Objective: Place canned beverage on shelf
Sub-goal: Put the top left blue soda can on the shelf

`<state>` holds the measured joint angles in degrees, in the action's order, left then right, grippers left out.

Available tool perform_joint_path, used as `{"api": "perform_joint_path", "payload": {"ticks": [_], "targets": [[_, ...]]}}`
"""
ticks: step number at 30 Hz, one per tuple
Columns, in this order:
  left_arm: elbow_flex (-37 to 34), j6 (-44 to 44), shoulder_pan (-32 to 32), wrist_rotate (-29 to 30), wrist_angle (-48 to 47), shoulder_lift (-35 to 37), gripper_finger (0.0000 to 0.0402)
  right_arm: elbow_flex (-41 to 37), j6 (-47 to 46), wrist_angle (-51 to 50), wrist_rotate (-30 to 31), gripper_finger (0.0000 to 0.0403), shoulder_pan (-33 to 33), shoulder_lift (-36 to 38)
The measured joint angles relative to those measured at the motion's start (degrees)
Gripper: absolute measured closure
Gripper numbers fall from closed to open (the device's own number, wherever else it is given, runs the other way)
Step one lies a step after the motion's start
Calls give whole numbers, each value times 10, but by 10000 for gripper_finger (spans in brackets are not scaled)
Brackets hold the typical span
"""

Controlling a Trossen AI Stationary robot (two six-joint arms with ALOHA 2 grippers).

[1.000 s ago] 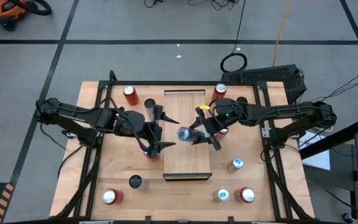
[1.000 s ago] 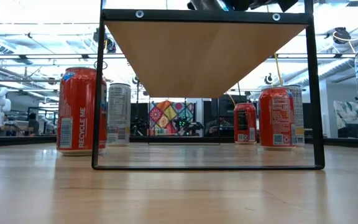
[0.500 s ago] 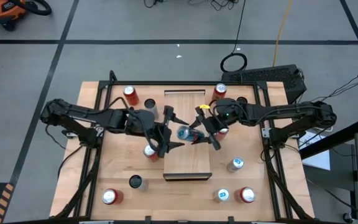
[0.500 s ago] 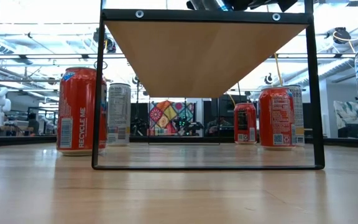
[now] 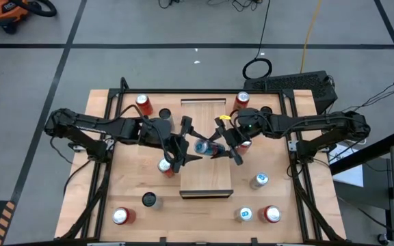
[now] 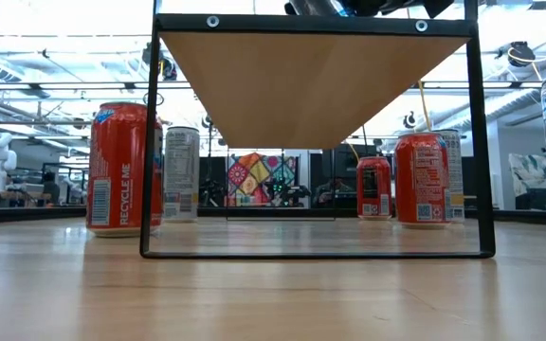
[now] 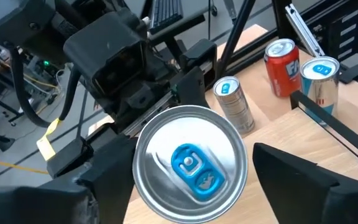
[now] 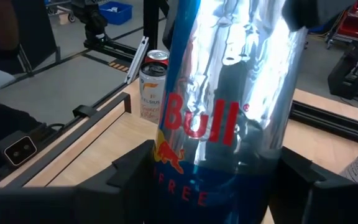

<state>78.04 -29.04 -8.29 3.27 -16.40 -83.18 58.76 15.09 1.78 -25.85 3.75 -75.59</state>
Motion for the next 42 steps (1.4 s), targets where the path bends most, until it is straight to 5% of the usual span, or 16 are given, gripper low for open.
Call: {"api": "perform_joint_path", "payload": {"ticks": [20, 33, 37, 42], "targets": [[0, 2, 1, 0, 17, -18, 113, 0, 1, 2, -1, 183, 0, 0], [0, 2, 1, 0, 18, -18, 172, 0, 0, 1, 1, 181, 0, 0], [0, 15, 1, 3, 17, -18, 165, 0, -8, 1, 6, 155, 0, 1], [0, 47, 1, 51, 4, -17, 163, 1, -4, -13, 96, 104, -3, 18]]}}
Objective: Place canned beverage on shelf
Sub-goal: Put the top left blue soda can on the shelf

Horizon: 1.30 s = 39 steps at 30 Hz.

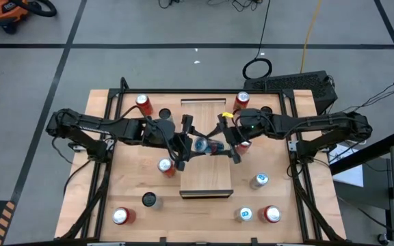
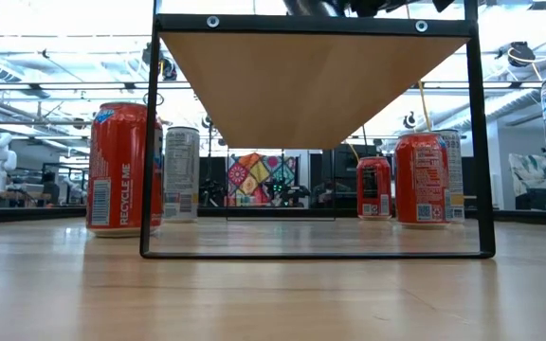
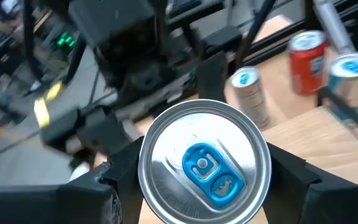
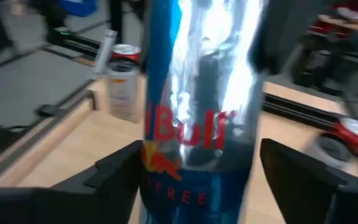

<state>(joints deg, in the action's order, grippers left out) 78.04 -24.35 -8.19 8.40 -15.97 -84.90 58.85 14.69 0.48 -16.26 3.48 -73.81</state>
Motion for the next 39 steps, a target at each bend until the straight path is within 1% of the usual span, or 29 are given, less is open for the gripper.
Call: {"api": "perform_joint_path", "payload": {"ticks": [3, 7, 10, 14, 18, 20, 25, 32, 34, 35, 37, 39], "targets": [[0, 30, 0, 33, -10, -1, 163, 0, 4, -5, 34, 85, -4, 15], [-2, 75, -1, 73, -15, -2, 162, 2, 2, -11, 79, 78, -16, 30], [-2, 123, -1, 111, -3, -2, 162, 2, 8, -29, 140, 81, -35, 28], [-2, 186, -1, 156, 3, -2, 162, 1, 15, -25, 216, 84, -63, 22], [-2, 228, 0, 169, 6, -2, 162, 1, 14, -15, 299, 84, -87, 18], [-2, 246, 0, 169, 13, -2, 162, 1, 15, -18, 329, 85, -93, 18], [-1, 255, 0, 169, 24, -1, 162, 1, 10, -16, 328, 85, -94, 8], [-1, 255, 0, 142, 23, -1, 162, 0, 8, -14, 325, 89, -90, -7], [-1, 255, 0, 142, 23, -1, 162, 0, 8, -14, 320, 101, -90, -8], [-1, 255, 0, 142, 22, -1, 162, 0, 8, -11, 307, 109, -87, -8], [0, 255, 0, 140, 22, -1, 162, 0, 4, -5, 286, 128, -86, -8], [0, 255, -1, 140, 22, -1, 162, 0, 0, 3, 280, 150, -86, -8]]}}
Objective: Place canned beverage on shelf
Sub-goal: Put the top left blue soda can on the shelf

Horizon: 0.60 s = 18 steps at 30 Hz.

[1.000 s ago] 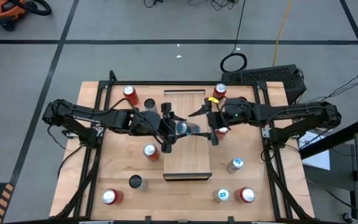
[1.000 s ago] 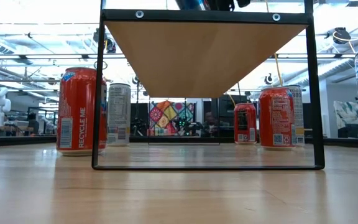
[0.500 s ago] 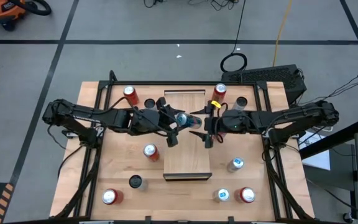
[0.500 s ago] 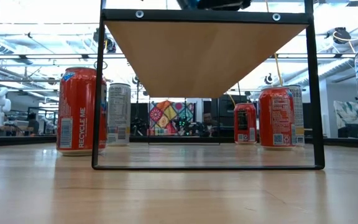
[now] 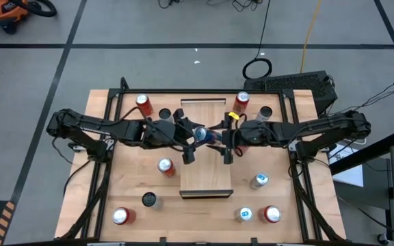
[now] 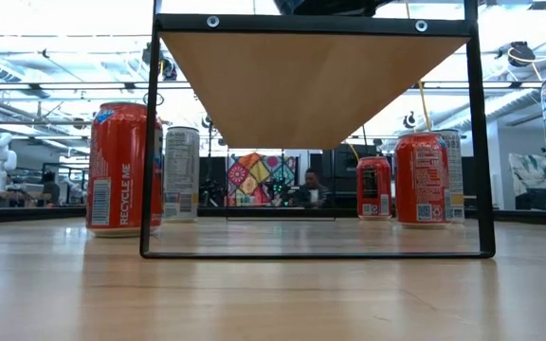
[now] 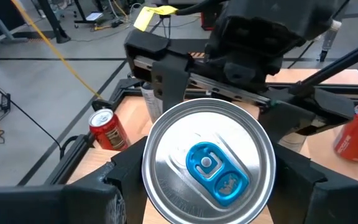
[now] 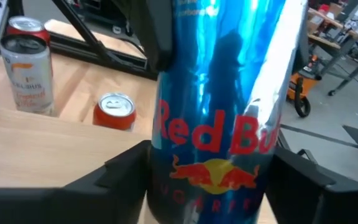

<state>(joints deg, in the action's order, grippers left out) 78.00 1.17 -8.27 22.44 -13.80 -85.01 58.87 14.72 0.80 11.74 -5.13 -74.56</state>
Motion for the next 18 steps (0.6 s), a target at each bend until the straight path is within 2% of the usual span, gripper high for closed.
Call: {"api": "perform_joint_path", "payload": {"ticks": [6, 11, 14, 18], "targets": [[0, -2, 1, 2, -1, 0, 162, 0, -2, 1, 1, 201, 5, 0], [0, -8, 1, 3, -1, 1, 159, 0, 0, 0, 1, 202, 7, 0], [0, -18, -3, 3, 0, 1, 140, 0, 4, -2, 0, 198, 7, 0], [1, -35, -10, 8, 4, 3, 94, -1, 10, -46, -3, 199, 7, 2]]}}
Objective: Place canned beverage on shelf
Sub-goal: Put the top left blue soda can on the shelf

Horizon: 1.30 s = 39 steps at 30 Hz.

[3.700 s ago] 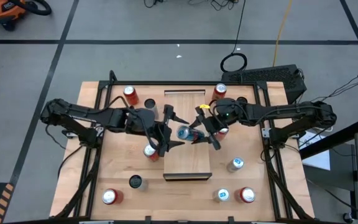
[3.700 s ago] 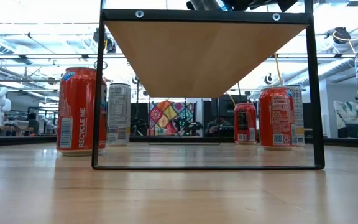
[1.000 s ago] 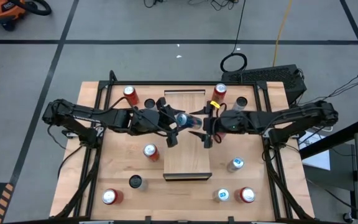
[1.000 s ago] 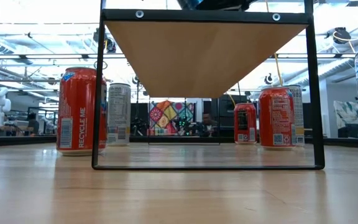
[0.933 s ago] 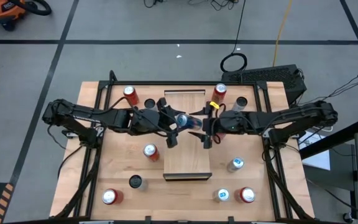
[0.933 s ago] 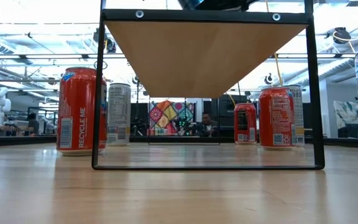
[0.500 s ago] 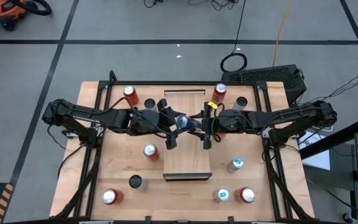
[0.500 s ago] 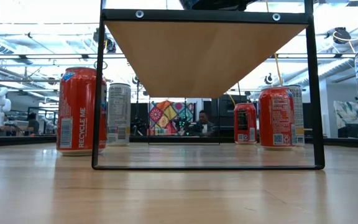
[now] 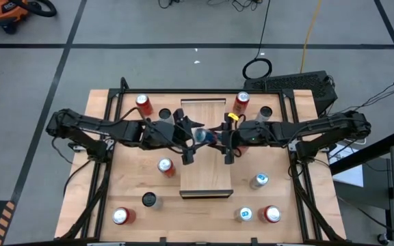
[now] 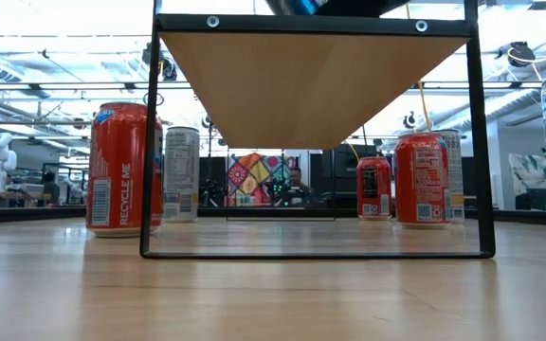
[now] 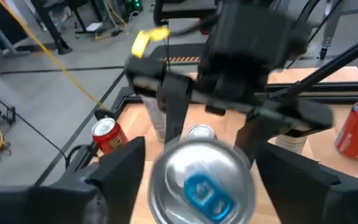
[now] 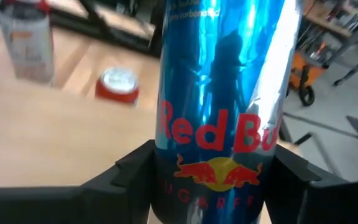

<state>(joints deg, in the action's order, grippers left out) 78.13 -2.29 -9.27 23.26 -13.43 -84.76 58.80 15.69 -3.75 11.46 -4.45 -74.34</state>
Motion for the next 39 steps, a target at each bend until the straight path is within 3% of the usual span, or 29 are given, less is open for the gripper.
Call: {"api": "perform_joint_path", "payload": {"ticks": [5, 11, 18, 28, 39], "targets": [[0, 1, -12, 31, -10, 17, 54, 0, -19, -50, -56, 199, 8, 20], [0, 4, -27, 43, -24, 36, 50, -1, -43, -86, -151, 199, 27, 54], [0, 18, -45, 45, -62, 39, 50, -75, -52, 27, -265, 199, 54, 99], [-42, 35, -59, 61, -17, 37, 49, -164, -89, 231, -267, 199, 63, 117], [-74, -3, -50, 70, 64, 34, 49, -166, -61, 315, -267, 199, 69, 66]]}}
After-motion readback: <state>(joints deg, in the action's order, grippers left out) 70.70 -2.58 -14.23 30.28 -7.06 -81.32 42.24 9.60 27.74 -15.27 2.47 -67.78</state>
